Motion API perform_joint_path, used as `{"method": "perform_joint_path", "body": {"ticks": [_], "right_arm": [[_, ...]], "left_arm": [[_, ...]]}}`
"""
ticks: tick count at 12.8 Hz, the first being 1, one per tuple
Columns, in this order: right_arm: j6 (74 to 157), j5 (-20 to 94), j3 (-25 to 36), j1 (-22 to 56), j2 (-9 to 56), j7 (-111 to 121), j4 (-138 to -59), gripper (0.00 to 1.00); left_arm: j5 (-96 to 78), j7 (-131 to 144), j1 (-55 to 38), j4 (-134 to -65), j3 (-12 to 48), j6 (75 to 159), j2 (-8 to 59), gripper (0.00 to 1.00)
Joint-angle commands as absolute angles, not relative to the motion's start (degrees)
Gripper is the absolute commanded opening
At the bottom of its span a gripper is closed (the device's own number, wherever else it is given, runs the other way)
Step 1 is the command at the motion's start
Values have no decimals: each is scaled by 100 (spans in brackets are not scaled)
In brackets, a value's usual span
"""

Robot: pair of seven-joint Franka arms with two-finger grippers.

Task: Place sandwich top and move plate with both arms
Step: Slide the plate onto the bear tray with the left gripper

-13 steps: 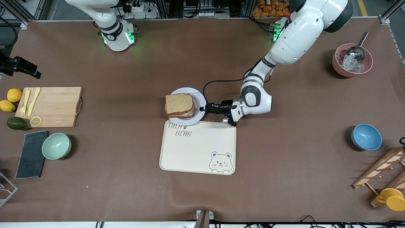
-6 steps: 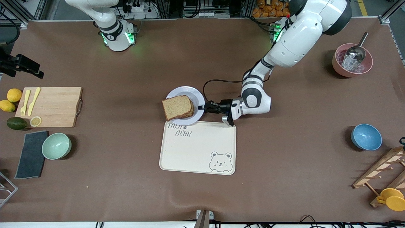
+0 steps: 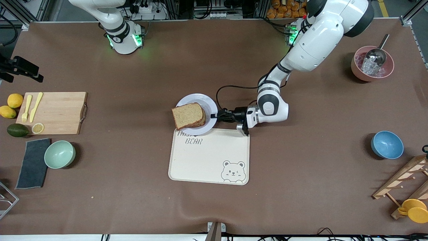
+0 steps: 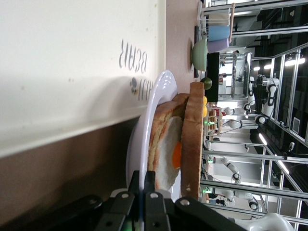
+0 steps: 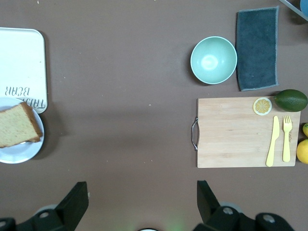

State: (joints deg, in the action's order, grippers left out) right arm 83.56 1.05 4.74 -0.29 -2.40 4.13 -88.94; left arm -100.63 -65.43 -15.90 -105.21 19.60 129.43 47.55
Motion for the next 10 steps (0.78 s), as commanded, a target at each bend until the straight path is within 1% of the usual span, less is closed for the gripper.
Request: {"method": "perform_joint_path", "body": {"ticks": [1,2,5,10], "right_arm": [[8341,193,466,-70,-193,510,-8807,100],[8350,193,466,-70,-202,518,-8807,100],[8323,237,466,-79,-193,615,-8815,100],[8130,237,466,-114,-150,747,-8789,100]], "left_arm": [[-10230,-6723,-1381,-10687,2179,12832,4465,0],[-10230,-6811,-1293,-10766,2336,12832,4421,0],[-10213,-6943,-652,-10942,2907,12832,4324,0],[-10116,-6436,-422,-10583,2953,12832,4324,0]]}}
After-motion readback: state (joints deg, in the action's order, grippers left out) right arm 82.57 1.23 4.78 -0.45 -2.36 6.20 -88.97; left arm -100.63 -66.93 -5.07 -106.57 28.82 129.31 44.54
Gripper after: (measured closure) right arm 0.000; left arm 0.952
